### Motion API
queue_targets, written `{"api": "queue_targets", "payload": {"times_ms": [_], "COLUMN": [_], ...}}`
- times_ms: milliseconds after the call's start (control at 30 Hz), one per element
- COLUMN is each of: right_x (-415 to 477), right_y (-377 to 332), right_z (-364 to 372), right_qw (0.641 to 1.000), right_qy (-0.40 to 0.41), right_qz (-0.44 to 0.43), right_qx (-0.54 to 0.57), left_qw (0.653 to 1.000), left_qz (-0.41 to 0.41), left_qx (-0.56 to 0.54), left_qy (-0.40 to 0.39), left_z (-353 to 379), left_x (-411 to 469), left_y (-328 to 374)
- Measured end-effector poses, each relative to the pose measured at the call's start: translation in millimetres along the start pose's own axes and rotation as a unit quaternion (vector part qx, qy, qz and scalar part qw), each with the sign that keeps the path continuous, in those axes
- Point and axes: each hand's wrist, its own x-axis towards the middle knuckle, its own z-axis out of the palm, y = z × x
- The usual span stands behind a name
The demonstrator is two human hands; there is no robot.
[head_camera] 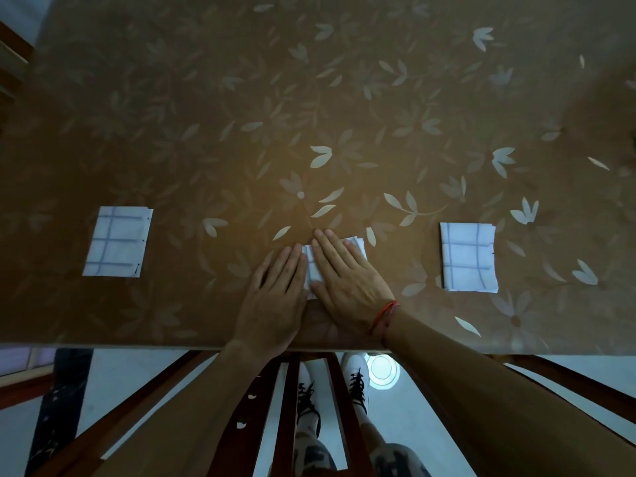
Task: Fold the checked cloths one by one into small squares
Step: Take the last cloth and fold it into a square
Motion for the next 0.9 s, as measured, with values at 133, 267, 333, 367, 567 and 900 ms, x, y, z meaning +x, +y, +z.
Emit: {"api": "queue_targets", "payload": {"times_ms": [133,267,333,367,567,900], "right_x": [-16,-19,-18,-18,-14,3], "right_y": [31,33,31,31,27,27], "right_z": [-6,-9,-12,-13,-28,-49], "right_qw": [0.999,0.998,0.997,0.997,0.997,0.995], "right_qy": [-0.022,-0.037,-0.045,-0.047,-0.056,-0.088], "right_qz": [0.035,0.054,0.058,0.059,0.057,0.049], "right_qx": [-0.014,-0.017,-0.016,-0.016,-0.006,-0.005], "left_qw": [1.000,1.000,0.999,0.999,0.999,0.984], "left_qz": [-0.011,-0.014,-0.014,-0.016,-0.016,-0.145], "left_qx": [-0.004,-0.017,-0.027,-0.033,-0.029,-0.071], "left_qy": [-0.011,-0.018,-0.017,-0.016,0.027,-0.079], "left_z": [-1,-5,-9,-12,-29,-53], "left_x": [0,1,3,4,20,63], "left_y": [0,2,3,3,2,14]}}
